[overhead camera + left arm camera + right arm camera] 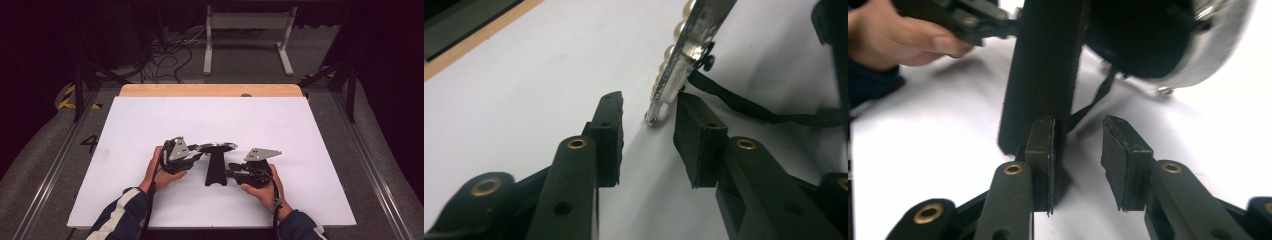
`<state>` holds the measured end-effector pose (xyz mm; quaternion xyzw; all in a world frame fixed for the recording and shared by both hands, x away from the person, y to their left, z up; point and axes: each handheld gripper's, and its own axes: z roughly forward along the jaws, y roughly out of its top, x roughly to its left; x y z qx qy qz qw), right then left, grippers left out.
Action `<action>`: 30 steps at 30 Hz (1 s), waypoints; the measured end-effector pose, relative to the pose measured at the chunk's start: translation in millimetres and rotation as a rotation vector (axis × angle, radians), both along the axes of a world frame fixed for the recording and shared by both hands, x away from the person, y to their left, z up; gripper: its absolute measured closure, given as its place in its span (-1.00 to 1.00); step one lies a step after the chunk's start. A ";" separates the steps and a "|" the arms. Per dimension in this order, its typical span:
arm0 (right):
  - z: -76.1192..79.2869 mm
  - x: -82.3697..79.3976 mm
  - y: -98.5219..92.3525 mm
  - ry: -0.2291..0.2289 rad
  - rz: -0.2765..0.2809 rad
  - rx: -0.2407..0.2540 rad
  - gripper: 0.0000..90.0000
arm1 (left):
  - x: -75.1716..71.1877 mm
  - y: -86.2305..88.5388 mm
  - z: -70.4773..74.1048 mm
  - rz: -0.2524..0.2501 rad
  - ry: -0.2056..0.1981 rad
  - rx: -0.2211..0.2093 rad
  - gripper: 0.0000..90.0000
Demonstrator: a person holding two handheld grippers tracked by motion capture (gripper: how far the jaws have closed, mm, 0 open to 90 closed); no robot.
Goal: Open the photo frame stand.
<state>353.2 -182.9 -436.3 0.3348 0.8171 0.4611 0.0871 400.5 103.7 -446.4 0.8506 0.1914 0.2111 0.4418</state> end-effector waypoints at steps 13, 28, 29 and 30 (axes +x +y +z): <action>18.8 -14.0 -8.5 -0.140 -0.034 -0.040 0.82 | -1.5 18.1 15.0 0.007 -0.005 -0.074 -0.05; 21.8 -27.1 15.1 -0.198 0.003 -0.037 1.00 | 1.9 41.6 18.8 -0.020 0.037 -0.102 0.01; 21.5 -27.7 17.3 -0.198 0.007 -0.035 1.00 | -0.1 42.5 20.8 -0.036 0.044 -0.105 -0.01; 20.8 -28.8 21.9 -0.201 0.012 -0.037 1.00 | -1.9 42.1 21.9 -0.042 0.043 -0.108 -0.02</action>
